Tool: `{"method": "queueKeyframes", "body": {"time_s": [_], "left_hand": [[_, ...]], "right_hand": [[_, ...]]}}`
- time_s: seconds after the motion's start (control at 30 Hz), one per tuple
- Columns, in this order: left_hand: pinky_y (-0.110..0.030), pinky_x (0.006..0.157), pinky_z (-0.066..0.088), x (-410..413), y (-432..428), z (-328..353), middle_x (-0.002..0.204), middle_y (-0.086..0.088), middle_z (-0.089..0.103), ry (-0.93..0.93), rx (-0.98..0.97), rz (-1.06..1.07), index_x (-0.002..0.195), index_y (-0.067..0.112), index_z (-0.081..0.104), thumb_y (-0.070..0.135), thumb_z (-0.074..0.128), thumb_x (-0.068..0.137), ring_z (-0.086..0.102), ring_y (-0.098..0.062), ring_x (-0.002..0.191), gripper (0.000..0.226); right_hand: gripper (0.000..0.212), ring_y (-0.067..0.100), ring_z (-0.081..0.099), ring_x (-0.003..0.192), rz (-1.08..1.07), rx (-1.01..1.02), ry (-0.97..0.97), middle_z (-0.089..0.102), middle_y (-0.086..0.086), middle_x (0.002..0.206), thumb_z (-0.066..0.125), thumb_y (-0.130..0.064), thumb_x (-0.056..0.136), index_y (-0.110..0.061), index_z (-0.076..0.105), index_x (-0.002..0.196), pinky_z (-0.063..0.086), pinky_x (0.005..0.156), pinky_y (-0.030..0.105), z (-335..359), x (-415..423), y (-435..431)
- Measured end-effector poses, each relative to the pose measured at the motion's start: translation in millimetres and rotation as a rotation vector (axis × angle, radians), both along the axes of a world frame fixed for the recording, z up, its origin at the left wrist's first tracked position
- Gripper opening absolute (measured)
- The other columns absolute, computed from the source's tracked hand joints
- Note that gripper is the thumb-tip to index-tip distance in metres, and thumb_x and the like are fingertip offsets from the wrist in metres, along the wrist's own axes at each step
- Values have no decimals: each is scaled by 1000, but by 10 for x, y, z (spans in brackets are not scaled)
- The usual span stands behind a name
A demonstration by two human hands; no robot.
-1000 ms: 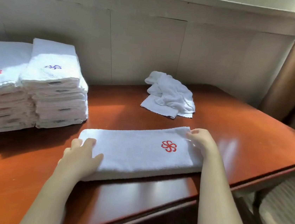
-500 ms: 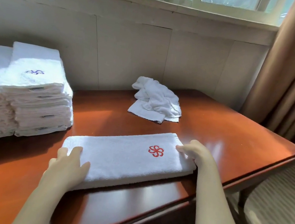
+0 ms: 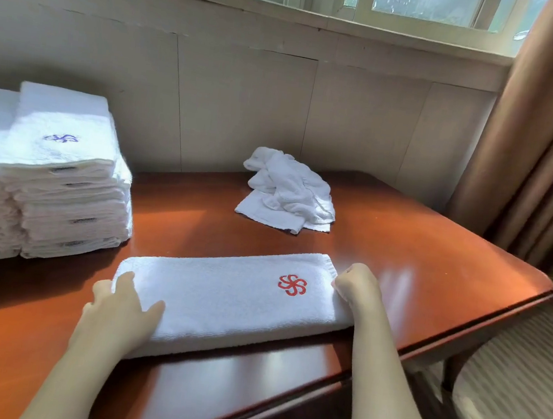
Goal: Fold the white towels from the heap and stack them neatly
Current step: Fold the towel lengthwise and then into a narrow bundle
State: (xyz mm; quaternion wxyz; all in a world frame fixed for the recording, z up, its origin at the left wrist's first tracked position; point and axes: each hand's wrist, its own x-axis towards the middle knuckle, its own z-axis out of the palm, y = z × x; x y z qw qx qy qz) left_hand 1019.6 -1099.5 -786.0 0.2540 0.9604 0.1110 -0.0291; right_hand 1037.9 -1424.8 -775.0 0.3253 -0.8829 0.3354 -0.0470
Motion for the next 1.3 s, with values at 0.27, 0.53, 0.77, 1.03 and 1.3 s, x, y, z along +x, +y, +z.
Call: {"method": "queueKeyframes", "body": {"time_s": [0.27, 0.53, 0.77, 1.03, 1.3], "left_hand": [[-41, 92, 40, 106, 203, 30, 141, -19, 42, 82, -382, 148, 149, 5, 16, 34, 69, 84, 48, -38, 118, 89], [-44, 106, 32, 200, 288, -30, 148, -19, 36, -142, -463, 270, 149, 5, 20, 33, 75, 80, 39, -39, 132, 92], [-37, 64, 54, 113, 275, -56, 138, -16, 42, 7, -649, 274, 152, 23, 9, 26, 80, 73, 63, -37, 86, 107], [-45, 97, 45, 227, 244, -116, 131, -21, 54, -274, -598, 423, 149, 11, 18, 20, 70, 82, 60, -39, 106, 85], [-31, 80, 45, 105, 81, -57, 115, -5, 57, -75, -539, -71, 149, 36, 19, 27, 70, 71, 60, -27, 100, 93]], "right_hand": [[28, 37, 45, 116, 59, -345, -160, 50, 16, 124, 46, -23, 96, -8, 49, 119, 37, 96, 40, -24, 35, 412], [47, 25, 17, 143, 349, -478, 27, 26, 10, 153, 25, -41, 101, -18, 40, 139, 17, 113, 50, -282, 202, 651], [48, 19, 6, 147, 714, -436, -88, 19, 2, 158, 26, -41, 101, -25, 30, 147, -1, 117, 47, -232, 316, 784], [49, 27, 46, 120, 687, -454, 253, 49, 5, 132, 42, -48, 91, -20, 45, 130, 37, 94, 39, 89, 248, 894], [74, 16, 56, 105, 836, 63, 177, 48, 3, 129, 68, -28, 85, -35, 27, 146, 48, 85, 24, 190, 97, 840]]}}
